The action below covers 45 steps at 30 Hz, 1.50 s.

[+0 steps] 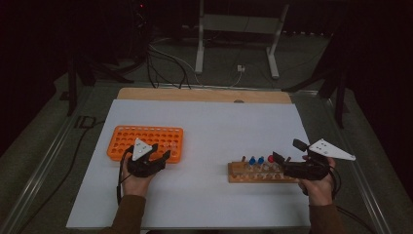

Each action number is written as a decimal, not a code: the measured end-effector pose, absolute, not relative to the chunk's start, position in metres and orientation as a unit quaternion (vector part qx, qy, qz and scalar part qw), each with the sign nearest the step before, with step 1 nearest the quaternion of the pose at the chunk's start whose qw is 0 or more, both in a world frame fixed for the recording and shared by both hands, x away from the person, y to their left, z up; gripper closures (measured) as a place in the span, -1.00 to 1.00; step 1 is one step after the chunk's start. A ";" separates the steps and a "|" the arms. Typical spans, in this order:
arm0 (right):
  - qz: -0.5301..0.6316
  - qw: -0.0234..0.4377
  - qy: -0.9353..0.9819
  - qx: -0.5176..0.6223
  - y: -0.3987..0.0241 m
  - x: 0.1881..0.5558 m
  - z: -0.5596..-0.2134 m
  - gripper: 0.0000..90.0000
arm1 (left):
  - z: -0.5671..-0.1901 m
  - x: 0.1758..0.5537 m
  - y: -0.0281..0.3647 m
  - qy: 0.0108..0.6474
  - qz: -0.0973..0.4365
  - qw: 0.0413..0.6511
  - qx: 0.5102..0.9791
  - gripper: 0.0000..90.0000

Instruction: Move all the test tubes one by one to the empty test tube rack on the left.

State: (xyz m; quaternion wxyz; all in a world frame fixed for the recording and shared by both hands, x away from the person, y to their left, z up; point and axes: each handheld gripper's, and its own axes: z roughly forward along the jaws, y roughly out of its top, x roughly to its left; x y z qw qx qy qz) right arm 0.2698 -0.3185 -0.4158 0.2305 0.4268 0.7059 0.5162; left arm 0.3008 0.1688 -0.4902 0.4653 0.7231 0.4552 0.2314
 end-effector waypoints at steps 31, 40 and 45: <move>0.458 0.211 0.769 0.393 -0.322 0.263 -0.458 0.61 | -0.465 0.283 0.179 0.457 0.257 0.517 0.677 -0.99; 0.468 0.209 0.767 0.387 -0.321 0.260 -0.453 0.65 | -0.465 0.285 0.176 0.457 0.249 0.519 0.678 -0.99; 0.468 0.214 0.764 0.388 -0.322 0.260 -0.446 0.65 | -0.466 0.286 0.176 0.455 0.251 0.515 0.681 -0.99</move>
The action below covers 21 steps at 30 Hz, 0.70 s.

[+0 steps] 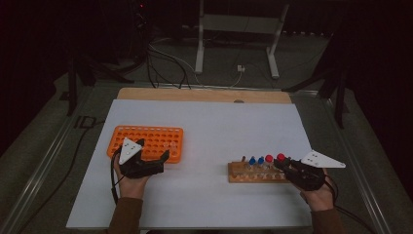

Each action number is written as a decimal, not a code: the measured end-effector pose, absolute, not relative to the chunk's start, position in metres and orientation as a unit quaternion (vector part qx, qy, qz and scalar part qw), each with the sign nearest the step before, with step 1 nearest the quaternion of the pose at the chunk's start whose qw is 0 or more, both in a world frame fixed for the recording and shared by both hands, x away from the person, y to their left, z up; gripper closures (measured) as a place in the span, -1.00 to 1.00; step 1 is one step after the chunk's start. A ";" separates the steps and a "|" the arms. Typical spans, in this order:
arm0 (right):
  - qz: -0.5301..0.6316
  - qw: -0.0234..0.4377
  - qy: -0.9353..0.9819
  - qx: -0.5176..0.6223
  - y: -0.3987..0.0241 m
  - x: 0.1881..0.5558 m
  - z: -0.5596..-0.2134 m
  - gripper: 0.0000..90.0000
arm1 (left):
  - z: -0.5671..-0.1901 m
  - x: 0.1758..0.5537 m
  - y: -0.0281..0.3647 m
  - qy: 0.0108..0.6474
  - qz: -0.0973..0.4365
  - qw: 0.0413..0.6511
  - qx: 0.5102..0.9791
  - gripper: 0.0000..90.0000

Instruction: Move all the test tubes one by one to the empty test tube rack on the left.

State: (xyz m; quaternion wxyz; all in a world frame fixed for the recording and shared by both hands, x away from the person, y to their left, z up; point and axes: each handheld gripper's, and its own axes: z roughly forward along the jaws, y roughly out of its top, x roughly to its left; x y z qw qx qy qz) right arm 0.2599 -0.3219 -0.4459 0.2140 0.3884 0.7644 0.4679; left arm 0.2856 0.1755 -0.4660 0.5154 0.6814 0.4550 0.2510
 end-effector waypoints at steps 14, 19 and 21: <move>0.483 0.221 0.750 0.394 -0.328 0.261 -0.416 0.66 | -0.463 0.284 0.173 0.452 0.255 0.512 0.685 -0.99; 0.488 0.225 0.746 0.393 -0.327 0.264 -0.406 0.66 | -0.461 0.284 0.170 0.450 0.252 0.512 0.687 -0.99; 0.489 0.227 0.745 0.393 -0.327 0.266 -0.402 0.66 | -0.460 0.284 0.169 0.447 0.250 0.508 0.692 -0.99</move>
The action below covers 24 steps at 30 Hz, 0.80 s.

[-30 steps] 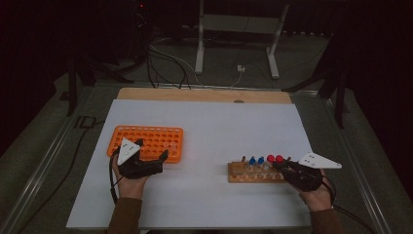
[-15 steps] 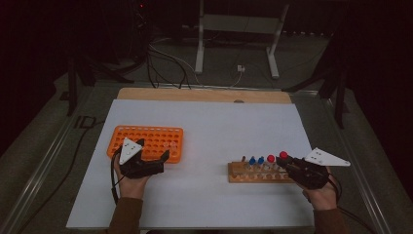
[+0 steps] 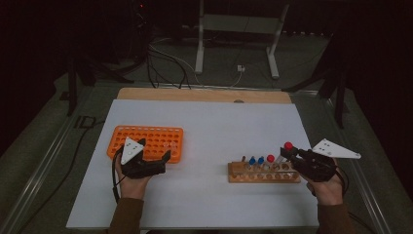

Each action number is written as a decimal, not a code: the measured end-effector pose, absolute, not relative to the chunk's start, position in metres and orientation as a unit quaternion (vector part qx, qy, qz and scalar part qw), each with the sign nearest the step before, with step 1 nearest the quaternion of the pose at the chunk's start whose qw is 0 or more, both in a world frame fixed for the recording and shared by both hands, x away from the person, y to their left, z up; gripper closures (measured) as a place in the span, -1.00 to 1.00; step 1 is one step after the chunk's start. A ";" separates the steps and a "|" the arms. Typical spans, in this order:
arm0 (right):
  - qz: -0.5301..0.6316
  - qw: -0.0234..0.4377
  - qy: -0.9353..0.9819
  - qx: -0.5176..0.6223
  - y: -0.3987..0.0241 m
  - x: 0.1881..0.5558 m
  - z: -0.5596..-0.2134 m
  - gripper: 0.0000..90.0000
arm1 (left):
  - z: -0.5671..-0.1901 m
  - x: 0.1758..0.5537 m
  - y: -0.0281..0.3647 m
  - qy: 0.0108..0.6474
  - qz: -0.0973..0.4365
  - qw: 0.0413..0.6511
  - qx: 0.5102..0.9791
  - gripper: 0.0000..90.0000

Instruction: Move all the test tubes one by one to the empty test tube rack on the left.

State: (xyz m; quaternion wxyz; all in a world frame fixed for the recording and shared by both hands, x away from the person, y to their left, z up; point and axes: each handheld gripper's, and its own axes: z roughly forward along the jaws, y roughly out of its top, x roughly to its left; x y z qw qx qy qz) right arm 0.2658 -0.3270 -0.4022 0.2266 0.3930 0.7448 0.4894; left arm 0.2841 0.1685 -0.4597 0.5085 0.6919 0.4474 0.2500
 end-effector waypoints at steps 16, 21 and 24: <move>0.499 0.234 0.741 0.385 -0.297 0.291 -0.378 0.66 | -0.441 0.283 0.138 0.408 0.226 0.524 0.712 -0.98; 0.504 0.225 0.744 0.377 -0.276 0.296 -0.376 0.66 | -0.435 0.284 0.122 0.390 0.219 0.528 0.722 -0.98; 0.506 0.220 0.748 0.369 -0.263 0.298 -0.375 0.66 | -0.433 0.285 0.114 0.382 0.214 0.529 0.727 -0.98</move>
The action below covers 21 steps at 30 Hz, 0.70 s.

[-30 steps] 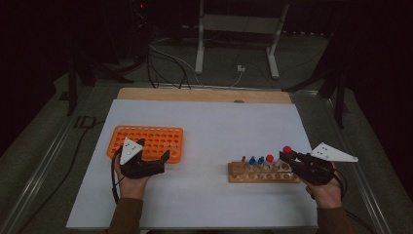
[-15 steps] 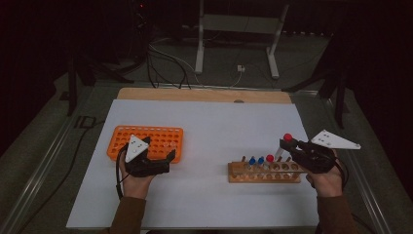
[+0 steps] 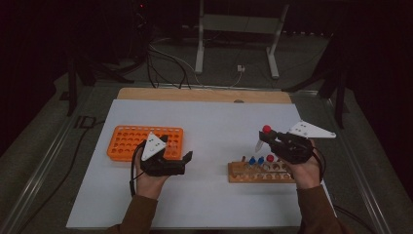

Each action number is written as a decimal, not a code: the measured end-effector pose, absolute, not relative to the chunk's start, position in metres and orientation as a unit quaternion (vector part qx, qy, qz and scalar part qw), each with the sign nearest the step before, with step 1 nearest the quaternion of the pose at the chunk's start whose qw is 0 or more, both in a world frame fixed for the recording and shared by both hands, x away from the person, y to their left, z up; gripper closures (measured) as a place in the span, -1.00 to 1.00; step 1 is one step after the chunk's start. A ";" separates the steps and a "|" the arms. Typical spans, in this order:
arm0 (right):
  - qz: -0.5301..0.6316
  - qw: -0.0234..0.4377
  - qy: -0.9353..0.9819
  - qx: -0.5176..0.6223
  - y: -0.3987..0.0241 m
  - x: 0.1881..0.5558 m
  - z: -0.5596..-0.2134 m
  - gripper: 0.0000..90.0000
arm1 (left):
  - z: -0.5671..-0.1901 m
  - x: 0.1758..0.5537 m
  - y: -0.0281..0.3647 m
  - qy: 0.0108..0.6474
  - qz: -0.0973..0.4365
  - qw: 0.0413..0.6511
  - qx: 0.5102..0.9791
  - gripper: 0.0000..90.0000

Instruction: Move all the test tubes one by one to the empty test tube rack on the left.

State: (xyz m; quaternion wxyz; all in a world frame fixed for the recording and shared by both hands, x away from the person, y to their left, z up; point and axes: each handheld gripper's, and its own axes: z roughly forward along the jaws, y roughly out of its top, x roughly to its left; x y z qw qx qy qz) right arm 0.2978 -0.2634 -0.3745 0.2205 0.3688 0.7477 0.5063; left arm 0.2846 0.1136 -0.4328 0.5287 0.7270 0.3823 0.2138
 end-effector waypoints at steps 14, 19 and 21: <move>0.509 0.190 0.768 0.340 -0.212 0.300 -0.380 0.66 | -0.429 0.289 0.072 0.337 0.179 0.539 0.751 -0.83; 0.512 0.181 0.773 0.328 -0.196 0.299 -0.382 0.66 | -0.426 0.288 0.055 0.308 0.161 0.549 0.760 -0.69; 0.515 0.178 0.774 0.324 -0.190 0.298 -0.383 0.66 | -0.425 0.288 0.048 0.299 0.156 0.548 0.765 -0.64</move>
